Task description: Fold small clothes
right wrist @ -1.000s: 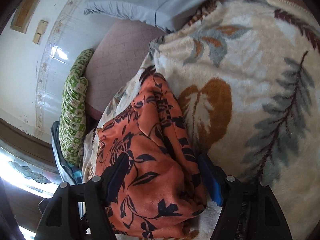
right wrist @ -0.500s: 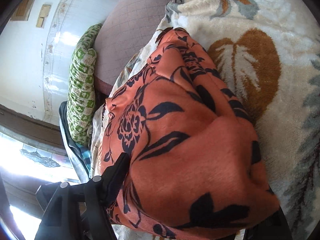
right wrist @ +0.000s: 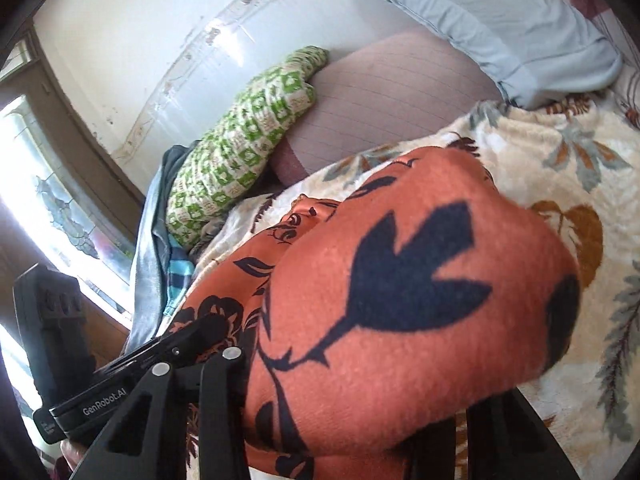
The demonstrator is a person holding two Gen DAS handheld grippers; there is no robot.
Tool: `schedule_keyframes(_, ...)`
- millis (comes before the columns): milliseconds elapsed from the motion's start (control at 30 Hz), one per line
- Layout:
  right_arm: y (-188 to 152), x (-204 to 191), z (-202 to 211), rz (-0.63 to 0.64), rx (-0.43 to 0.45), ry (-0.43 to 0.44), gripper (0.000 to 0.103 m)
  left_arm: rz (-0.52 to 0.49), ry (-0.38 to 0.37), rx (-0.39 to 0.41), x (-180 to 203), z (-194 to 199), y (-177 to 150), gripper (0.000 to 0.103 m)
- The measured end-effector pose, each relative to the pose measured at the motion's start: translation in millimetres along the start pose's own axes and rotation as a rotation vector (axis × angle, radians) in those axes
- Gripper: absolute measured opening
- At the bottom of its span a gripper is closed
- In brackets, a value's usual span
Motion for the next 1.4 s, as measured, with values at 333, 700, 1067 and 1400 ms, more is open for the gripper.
schedule_keyframes(333,-89,-14,-18,0.009,-0.279,-0.055,0.056,0.061,0.197,-0.224,-52,21,-80,0.055)
schedule_keyframes(700,-66,-8,90,0.023,-0.124,-0.144,0.063,-0.073,0.386,-0.039,-52,118,-53,0.076)
schedule_keyframes(1067,-24,-128,183,0.294,0.068,-0.063,0.063,-0.134,0.477,0.143,-16,216,0,0.087)
schedule_keyframes(1400,-9,-173,223,0.335,0.157,-0.052,0.063,-0.125,0.497,0.233,-1,274,22,0.093)
Point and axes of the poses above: each gripper's, at about its wrist camera, not at the fingertips, and z roughly against the way its jaws point, x to its right, y to its top, the point moved 5 cm from there along -z, roughly the way its jaws point, and after that the axes turned 12 degrees about x, right-handed, at the moved point
